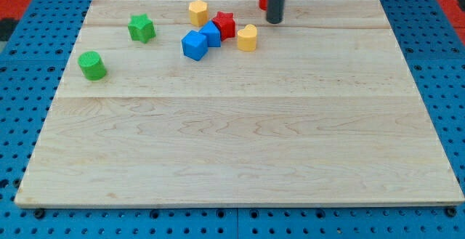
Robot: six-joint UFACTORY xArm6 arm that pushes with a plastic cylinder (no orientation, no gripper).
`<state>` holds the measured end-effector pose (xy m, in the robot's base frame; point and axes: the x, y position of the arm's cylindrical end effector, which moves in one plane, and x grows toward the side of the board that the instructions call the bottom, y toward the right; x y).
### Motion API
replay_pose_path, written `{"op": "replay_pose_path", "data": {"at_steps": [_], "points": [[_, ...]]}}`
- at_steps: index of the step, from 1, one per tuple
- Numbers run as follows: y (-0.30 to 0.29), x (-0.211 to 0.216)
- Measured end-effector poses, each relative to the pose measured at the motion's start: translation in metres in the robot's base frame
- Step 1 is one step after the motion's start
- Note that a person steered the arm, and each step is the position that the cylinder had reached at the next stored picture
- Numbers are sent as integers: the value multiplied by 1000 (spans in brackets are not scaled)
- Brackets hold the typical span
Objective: Push the red star into the blue blocks
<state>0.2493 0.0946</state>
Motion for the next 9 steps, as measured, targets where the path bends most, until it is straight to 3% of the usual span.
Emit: {"op": "replay_pose_path", "data": {"at_steps": [1,2,3,4,5,6,9], "points": [[25,-58],[24,-58],[-37,-54],[-71,-13],[-73,2],[-124,-7],[-127,4]]}}
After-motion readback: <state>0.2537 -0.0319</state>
